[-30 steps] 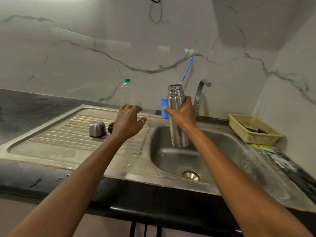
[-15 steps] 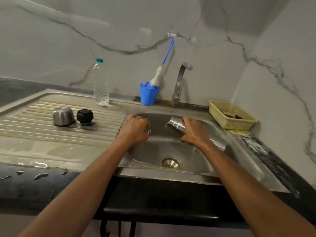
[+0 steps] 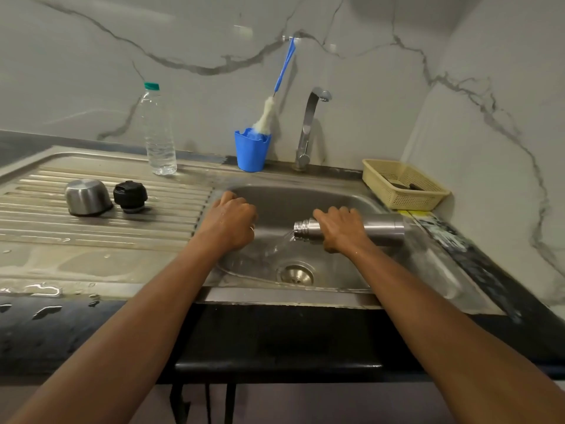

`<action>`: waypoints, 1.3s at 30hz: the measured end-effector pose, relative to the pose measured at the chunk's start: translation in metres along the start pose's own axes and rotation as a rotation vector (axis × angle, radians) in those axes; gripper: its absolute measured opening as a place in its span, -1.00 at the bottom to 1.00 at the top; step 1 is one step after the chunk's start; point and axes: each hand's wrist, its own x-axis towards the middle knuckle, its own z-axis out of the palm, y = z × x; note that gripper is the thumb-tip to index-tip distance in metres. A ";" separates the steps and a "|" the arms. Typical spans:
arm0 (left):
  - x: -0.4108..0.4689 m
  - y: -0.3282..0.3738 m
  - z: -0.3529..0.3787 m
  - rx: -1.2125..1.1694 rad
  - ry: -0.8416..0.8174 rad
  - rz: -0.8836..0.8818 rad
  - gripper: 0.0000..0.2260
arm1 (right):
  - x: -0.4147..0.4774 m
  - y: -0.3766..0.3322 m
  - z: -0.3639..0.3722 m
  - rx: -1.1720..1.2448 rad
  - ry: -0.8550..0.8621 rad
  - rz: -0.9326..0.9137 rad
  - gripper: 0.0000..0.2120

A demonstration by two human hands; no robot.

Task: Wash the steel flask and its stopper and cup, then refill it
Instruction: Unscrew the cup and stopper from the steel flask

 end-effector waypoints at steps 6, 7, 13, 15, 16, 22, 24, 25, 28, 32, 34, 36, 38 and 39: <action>-0.001 0.001 -0.002 0.000 -0.014 -0.003 -0.71 | 0.003 0.005 -0.004 -0.092 0.011 -0.005 -0.50; -0.001 0.001 -0.002 0.001 -0.017 -0.004 -0.71 | 0.003 0.008 -0.005 -0.104 0.019 -0.004 -0.50; -0.002 0.003 -0.004 0.015 -0.032 -0.013 -0.70 | 0.005 0.019 -0.020 -0.164 0.065 -0.007 -0.56; -0.003 0.004 -0.005 0.018 -0.040 -0.015 -0.70 | 0.006 0.020 -0.025 -0.194 0.100 -0.017 -0.61; -0.004 0.004 -0.005 0.025 -0.043 -0.012 -0.71 | 0.006 0.019 -0.028 -0.207 0.121 -0.022 -0.63; -0.006 0.004 -0.004 0.039 -0.048 -0.014 -0.71 | 0.006 0.012 -0.033 -0.297 0.191 -0.082 -0.63; -0.006 0.004 -0.003 0.037 -0.046 -0.017 -0.72 | 0.006 0.009 -0.035 -0.343 0.194 -0.118 -0.61; -0.006 0.004 -0.003 0.036 -0.044 -0.016 -0.73 | 0.007 0.007 -0.035 -0.376 0.197 -0.141 -0.61; -0.005 0.004 -0.003 0.029 -0.037 -0.009 -0.73 | 0.008 0.003 -0.036 -0.469 0.208 -0.217 -0.62; -0.005 0.004 -0.004 0.028 -0.028 -0.004 -0.73 | 0.007 -0.002 -0.037 -0.594 0.227 -0.317 -0.62; -0.005 0.004 -0.004 0.032 -0.034 -0.005 -0.73 | 0.006 -0.004 -0.038 -0.623 0.234 -0.349 -0.59; -0.005 0.004 -0.003 0.039 -0.035 -0.001 -0.73 | 0.006 -0.006 -0.039 -0.637 0.235 -0.367 -0.57; -0.004 0.003 -0.002 0.035 -0.038 0.003 -0.72 | 0.007 -0.007 -0.040 -0.636 0.247 -0.382 -0.56; -0.004 0.002 -0.002 0.032 -0.040 0.004 -0.72 | 0.007 -0.008 -0.041 -0.630 0.255 -0.391 -0.56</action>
